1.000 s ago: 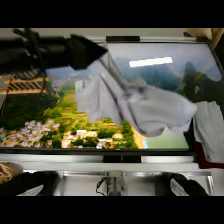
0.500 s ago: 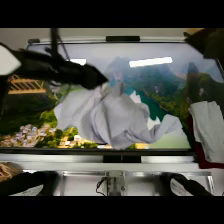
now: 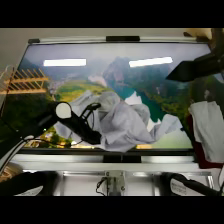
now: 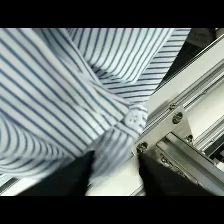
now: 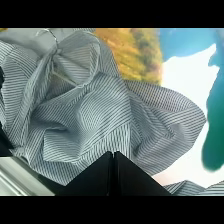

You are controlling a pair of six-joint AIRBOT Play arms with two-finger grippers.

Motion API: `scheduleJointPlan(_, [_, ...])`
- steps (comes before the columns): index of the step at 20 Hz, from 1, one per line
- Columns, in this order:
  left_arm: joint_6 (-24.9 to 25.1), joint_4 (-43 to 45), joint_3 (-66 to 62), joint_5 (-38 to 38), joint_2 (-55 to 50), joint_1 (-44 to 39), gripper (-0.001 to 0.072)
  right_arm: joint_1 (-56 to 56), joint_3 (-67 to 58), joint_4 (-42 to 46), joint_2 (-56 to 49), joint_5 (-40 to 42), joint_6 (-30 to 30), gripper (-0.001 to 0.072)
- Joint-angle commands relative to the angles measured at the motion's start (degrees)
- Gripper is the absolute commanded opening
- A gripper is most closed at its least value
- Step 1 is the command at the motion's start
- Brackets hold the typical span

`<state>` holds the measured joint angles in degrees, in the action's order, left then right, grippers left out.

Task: Fold the shirts.

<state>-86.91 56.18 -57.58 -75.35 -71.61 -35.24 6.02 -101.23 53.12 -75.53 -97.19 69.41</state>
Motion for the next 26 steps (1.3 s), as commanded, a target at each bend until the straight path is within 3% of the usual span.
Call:
scheduleJointPlan(1, [-1.05,0.44,-0.35,-0.35,2.71,2.16,0.072,-2.21,9.88,0.09,-0.37,4.63,-2.25,0.0086])
scheduleJointPlan(2, [-1.05,0.44,-3.65,-0.37,3.76,4.35,0.072,-3.28,11.98,0.22,-0.37,7.37,-3.02,0.0104])
scheduleJointPlan(3, [-1.05,0.44,-8.02,-0.28,4.68,7.19,0.072,-4.42,13.73,0.2,-0.37,10.36,-3.26,0.0206])
scheduleJointPlan(4, [-1.38,0.44,-12.52,0.2,5.09,10.16,0.072,-5.46,14.69,0.2,-0.37,12.57,-3.37,0.0397])
scheduleJointPlan(5, [-2.36,0.44,-17.42,2.05,5.05,13.35,0.0682,-6.58,15.06,0.33,-0.37,14.36,-4.28,0.0452])
scheduleJointPlan(6, [-2.34,0.44,-21.11,6.45,4.96,15.96,0.0598,-7.45,15.06,1.14,-0.35,16.39,-4.72,0.0452])
scheduleJointPlan(9, [-4.59,0.48,-24.41,16.52,1.79,18.82,0.0598,-8.0,15.06,1.44,-0.37,20.57,-4.52,0.0452])
scheduleJointPlan(16, [-11.72,1.88,-25.62,17.35,-22.51,15.39,0.0598,-7.98,15.06,3.23,-0.37,20.98,-3.67,0.0451])
scheduleJointPlan(20, [-14.4,1.88,-26.21,26.36,-28.87,15.52,0.0597,-7.98,15.06,3.82,-0.37,21.03,-3.67,0.0451])
scheduleJointPlan(26, [-15.43,1.68,-28.48,27.82,-33.59,15.8,0.0597,-7.98,15.06,4.02,-0.37,21.27,-3.67,0.0451])
